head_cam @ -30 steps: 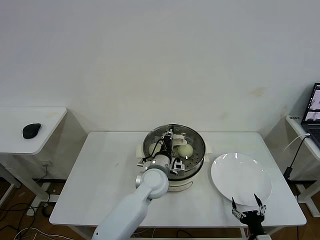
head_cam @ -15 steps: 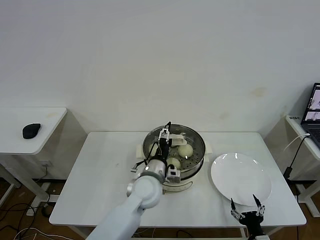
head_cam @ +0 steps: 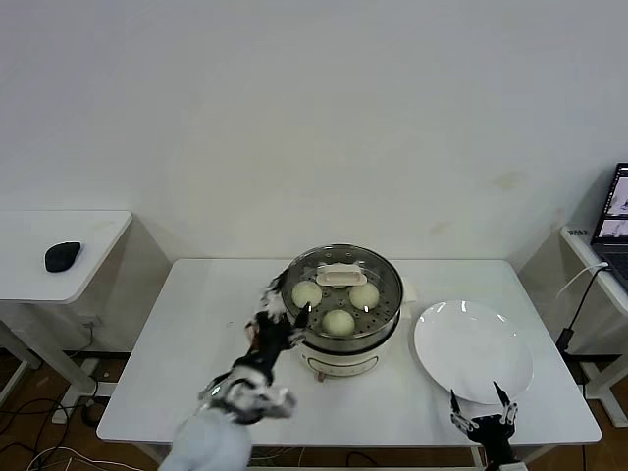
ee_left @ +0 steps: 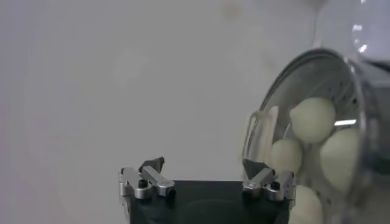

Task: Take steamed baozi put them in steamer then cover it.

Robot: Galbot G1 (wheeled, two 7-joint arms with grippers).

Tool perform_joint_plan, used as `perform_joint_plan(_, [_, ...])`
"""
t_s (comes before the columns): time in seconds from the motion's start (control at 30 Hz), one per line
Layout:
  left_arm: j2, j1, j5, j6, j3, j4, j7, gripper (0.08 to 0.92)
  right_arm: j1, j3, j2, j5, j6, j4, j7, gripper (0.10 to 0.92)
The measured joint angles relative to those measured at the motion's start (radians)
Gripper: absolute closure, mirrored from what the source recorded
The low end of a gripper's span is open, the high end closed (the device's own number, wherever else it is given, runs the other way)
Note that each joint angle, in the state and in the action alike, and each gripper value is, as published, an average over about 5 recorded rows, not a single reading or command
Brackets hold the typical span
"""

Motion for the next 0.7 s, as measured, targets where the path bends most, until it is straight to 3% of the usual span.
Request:
perform_joint_plan(0.37, [0.009,0.376,-0.660,-0.314,-0.322,-0.001,-0.215,0.177,-0.033,-0.039,-0.043,0.066,0.008,0.040,0.000,0.203])
perform_joint_plan(0.7, [-0.018,0.524,-0.939,-0.457,-0.421,0.057,-0.272,0.177,-0.047,-0.088,-0.067,0.087,0.019,0.054,0.003,0.203])
